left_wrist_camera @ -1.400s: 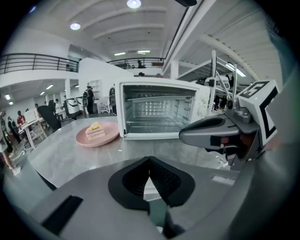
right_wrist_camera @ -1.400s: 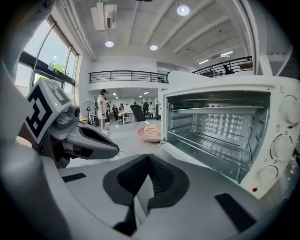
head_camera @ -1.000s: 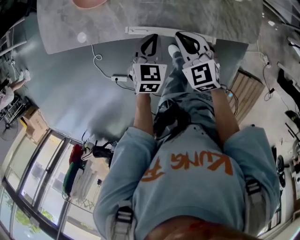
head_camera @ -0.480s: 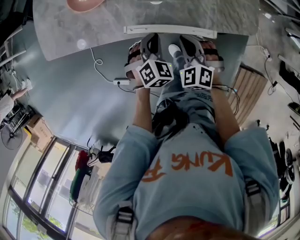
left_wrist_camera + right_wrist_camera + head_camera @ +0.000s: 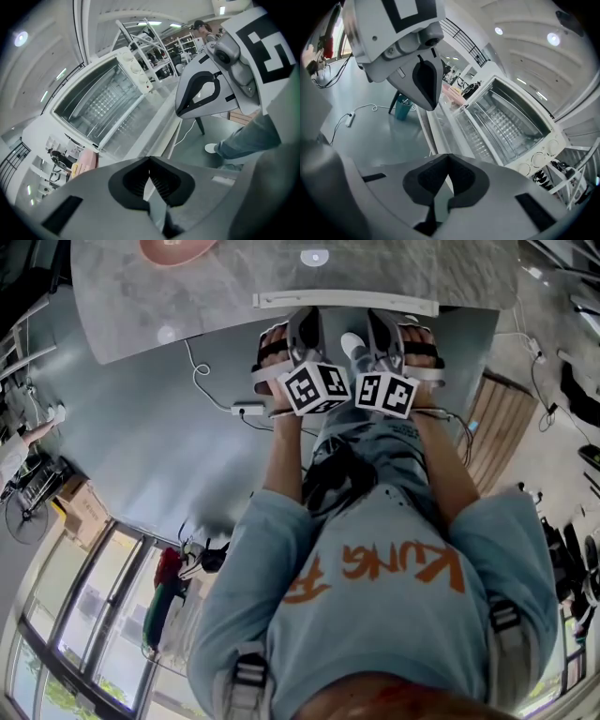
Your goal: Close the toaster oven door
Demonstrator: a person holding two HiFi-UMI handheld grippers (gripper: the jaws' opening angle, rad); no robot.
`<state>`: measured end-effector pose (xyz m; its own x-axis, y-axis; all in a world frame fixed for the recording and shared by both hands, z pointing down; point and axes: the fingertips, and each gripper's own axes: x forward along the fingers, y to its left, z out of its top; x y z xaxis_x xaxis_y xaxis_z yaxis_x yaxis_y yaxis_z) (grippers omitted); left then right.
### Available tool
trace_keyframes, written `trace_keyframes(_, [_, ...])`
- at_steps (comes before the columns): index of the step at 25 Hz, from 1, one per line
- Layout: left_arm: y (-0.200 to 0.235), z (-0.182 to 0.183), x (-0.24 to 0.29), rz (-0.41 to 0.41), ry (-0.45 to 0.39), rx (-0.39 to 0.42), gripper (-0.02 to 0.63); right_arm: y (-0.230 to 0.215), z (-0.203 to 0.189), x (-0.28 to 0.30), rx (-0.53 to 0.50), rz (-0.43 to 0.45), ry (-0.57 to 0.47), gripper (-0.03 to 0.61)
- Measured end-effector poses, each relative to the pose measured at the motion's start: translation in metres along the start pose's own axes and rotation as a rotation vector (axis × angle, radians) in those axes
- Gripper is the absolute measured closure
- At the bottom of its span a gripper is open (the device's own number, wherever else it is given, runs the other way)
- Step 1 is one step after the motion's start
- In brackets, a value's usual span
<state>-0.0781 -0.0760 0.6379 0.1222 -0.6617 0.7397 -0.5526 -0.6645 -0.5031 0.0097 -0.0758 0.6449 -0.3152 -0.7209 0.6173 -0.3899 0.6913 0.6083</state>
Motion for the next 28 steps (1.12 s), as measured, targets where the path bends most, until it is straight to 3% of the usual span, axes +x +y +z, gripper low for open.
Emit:
trace_keyframes(6, [0.002, 0.011, -0.007, 0.035, -0.025, 0.011, 0.611, -0.012, 0.007, -0.012, 0.006, -0.072, -0.036, 0.575])
trace_keyframes(14, [0.02, 0.02, -0.019, 0.095, -0.055, 0.061, 0.597, -0.034, 0.022, -0.025, -0.03, -0.065, -0.04, 0.55])
trace_keyframes(19, [0.027, 0.03, -0.035, 0.076, -0.086, 0.078, 0.548, -0.046, 0.03, -0.039, -0.062, -0.067, -0.052, 0.522])
trace_keyframes(22, [0.033, 0.034, -0.038, 0.055, -0.099, 0.082, 0.468, -0.058, 0.038, -0.042, -0.078, -0.078, -0.061, 0.515])
trace_keyframes(24, [0.039, 0.036, -0.039, 0.061, -0.105, 0.084, 0.468, -0.066, 0.043, -0.044, -0.083, -0.08, -0.066, 0.503])
trace_keyframes(26, [0.046, 0.039, -0.043, 0.073, -0.115, 0.082, 0.468, -0.069, 0.048, -0.047, -0.075, -0.063, -0.073, 0.475])
trace_keyframes(28, [0.054, 0.045, -0.047, 0.09, -0.131, 0.083, 0.468, -0.072, 0.053, -0.05, -0.072, -0.045, -0.076, 0.37])
